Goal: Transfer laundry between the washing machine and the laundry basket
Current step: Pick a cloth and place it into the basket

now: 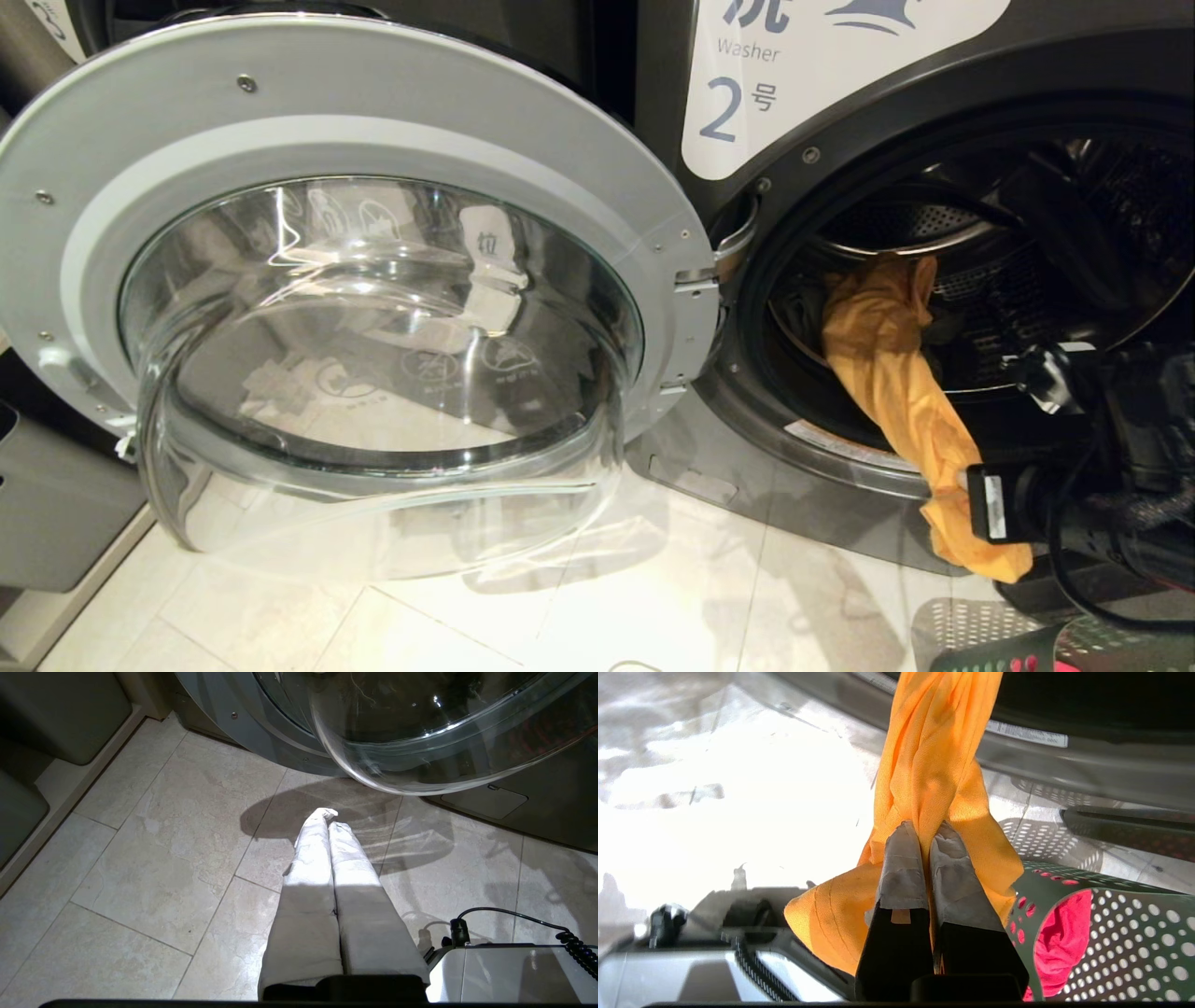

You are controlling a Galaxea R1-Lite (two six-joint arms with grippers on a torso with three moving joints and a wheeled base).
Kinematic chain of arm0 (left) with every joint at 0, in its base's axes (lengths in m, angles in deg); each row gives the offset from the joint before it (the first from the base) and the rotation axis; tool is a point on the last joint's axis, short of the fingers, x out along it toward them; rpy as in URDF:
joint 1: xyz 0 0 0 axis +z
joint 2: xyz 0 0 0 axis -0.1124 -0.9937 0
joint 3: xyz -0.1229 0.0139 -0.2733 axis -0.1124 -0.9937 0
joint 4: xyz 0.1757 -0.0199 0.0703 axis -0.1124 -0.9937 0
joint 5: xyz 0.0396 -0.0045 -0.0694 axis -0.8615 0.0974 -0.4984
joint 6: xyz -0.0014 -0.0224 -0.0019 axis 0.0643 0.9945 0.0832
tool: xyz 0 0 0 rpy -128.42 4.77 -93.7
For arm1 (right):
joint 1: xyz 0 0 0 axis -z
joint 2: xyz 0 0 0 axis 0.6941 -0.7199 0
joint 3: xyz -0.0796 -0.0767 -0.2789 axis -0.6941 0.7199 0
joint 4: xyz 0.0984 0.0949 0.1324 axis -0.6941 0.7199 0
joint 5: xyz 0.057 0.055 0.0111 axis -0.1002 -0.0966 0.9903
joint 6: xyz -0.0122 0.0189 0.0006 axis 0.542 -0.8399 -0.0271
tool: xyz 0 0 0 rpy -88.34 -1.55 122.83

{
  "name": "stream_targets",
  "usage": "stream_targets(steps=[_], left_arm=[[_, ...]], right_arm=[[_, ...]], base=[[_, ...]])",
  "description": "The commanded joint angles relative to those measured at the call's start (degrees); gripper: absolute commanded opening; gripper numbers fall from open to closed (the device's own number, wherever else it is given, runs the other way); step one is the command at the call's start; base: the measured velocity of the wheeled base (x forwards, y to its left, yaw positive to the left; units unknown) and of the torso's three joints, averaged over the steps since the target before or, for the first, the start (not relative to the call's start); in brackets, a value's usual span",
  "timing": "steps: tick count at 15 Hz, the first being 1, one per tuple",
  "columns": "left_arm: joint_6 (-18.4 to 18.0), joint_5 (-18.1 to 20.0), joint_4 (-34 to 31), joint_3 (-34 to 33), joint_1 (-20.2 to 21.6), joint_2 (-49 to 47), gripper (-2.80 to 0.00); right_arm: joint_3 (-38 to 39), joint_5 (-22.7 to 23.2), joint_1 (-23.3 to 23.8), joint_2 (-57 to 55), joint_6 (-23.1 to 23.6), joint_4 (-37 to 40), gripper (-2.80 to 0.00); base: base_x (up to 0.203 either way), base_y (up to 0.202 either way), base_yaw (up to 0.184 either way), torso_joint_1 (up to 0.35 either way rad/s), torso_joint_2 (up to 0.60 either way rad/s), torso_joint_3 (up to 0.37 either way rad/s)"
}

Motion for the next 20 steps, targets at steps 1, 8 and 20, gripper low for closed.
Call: stream_targets(steps=[1, 8, 20], left_arm=[[0.01, -0.01, 0.00, 0.00, 0.00, -0.02, -2.80], [0.01, -0.01, 0.00, 0.00, 0.00, -0.02, -2.80], [0.01, -0.01, 0.00, 0.00, 0.00, -0.02, -2.80]], right_arm=[[5.43, -0.17, -2.37, 13.76, 2.22, -0.10, -2.80], [6.69, 0.12, -6.14, 41.22, 22.37, 0.07, -2.80], [-21.58, 0.15, -13.98, 42.14, 30.82, 5.42, -2.80]], base=[[0.000, 0.000, 0.000, 0.000, 0.00, 0.000], [0.000, 0.000, 0.000, 0.000, 0.00, 0.000], [0.000, 0.000, 0.000, 0.000, 0.00, 0.000]])
